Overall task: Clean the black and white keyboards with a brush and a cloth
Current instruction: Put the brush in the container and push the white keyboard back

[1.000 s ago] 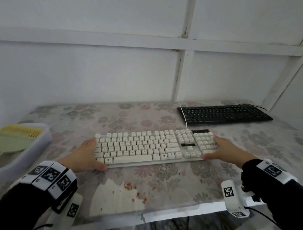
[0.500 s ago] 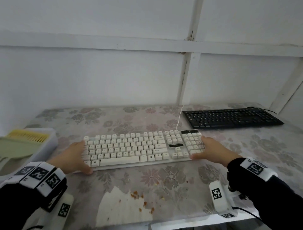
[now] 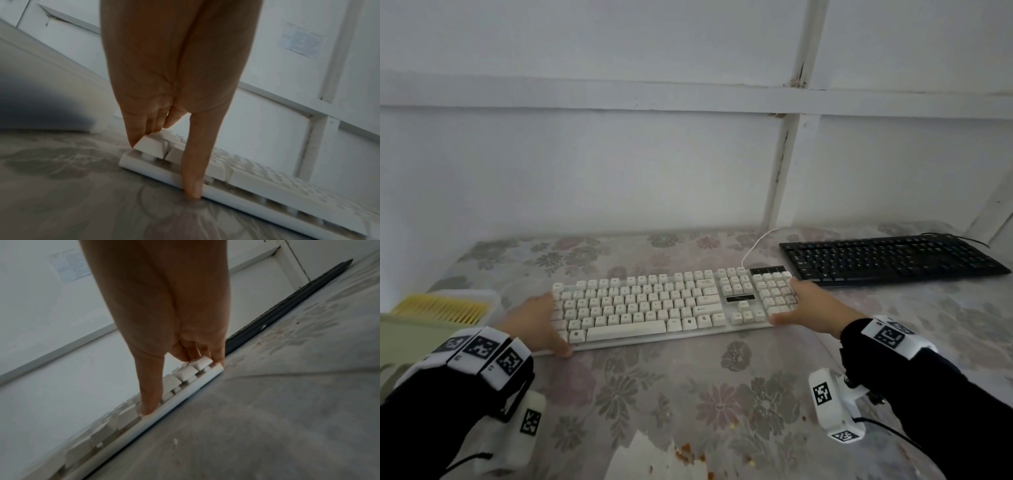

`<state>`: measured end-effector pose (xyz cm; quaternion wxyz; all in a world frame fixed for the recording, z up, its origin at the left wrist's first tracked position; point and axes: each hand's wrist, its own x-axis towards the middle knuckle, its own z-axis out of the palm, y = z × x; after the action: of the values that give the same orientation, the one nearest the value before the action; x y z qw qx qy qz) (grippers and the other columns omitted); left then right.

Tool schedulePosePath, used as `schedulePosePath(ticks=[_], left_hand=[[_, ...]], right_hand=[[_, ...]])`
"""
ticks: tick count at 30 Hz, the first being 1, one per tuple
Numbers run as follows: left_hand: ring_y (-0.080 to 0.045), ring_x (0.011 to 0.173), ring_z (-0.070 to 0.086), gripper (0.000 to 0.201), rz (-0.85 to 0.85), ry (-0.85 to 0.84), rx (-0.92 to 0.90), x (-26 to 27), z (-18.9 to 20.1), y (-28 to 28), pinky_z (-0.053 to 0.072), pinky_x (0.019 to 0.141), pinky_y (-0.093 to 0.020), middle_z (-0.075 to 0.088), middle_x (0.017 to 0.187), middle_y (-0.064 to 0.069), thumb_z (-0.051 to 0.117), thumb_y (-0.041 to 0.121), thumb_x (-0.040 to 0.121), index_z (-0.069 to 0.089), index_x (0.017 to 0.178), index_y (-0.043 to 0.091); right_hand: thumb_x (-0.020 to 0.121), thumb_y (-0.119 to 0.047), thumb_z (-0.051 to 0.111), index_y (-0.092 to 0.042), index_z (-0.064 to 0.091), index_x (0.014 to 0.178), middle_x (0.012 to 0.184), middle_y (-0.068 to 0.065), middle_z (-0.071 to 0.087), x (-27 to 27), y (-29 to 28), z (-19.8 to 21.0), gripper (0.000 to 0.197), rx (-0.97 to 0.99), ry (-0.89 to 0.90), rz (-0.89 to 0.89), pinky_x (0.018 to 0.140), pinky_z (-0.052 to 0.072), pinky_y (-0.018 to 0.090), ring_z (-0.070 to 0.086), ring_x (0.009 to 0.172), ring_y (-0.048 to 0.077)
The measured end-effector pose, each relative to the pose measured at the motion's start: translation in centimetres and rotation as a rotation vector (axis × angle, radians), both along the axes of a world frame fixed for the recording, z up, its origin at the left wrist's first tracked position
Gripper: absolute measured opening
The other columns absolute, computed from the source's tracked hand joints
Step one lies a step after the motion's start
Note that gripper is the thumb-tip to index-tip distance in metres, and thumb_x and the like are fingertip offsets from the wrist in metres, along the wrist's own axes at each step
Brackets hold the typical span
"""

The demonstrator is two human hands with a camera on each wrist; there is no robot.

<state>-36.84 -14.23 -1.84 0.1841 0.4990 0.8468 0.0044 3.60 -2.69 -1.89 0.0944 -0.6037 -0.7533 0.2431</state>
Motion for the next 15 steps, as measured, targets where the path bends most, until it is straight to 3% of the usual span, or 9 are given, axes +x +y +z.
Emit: schedulePosePath(ticks=[3, 10, 15], left_hand=[[-0.024, 0.136, 0.033, 0.106, 0.011, -0.025, 0.002, -0.5, 0.1, 1.3, 0.032, 0.107, -0.03, 0.029, 0.15, -0.012, 0.083, 0.035, 0.069, 0.018, 0.146, 0.004], [-0.026, 0.141, 0.026, 0.109, 0.037, -0.109, 0.043, -1.2, 0.3, 4.0, 0.027, 0.111, -0.03, 0.022, 0.155, -0.013, 0.084, 0.028, 0.07, 0.013, 0.149, 0.003], [-0.026, 0.142, 0.025, 0.109, 0.047, -0.135, 0.067, -1.6, 0.4, 5.5, 0.026, 0.112, -0.031, 0.022, 0.156, -0.013, 0.085, 0.024, 0.069, 0.015, 0.149, 0.003]], right_hand=[[0.07, -0.033, 0.081, -0.013, 0.054, 0.105, 0.107, 0.002, 0.057, -0.4, 1.0, -0.2, 0.048, 0.026, 0.031, -0.003, 0.064, 0.038, 0.019, 0.055, 0.092, 0.015], [0.072, -0.036, 0.08, -0.015, 0.053, 0.108, 0.113, 0.005, 0.052, -1.0, 3.2, -0.8, 0.05, 0.048, 0.019, -0.046, 0.076, 0.038, 0.025, 0.052, 0.096, 0.017], [0.074, -0.034, 0.078, -0.014, 0.052, 0.107, 0.112, 0.005, 0.052, -1.6, 4.4, -0.6, 0.047, 0.044, 0.015, -0.05, 0.066, 0.038, 0.021, 0.051, 0.093, 0.016]])
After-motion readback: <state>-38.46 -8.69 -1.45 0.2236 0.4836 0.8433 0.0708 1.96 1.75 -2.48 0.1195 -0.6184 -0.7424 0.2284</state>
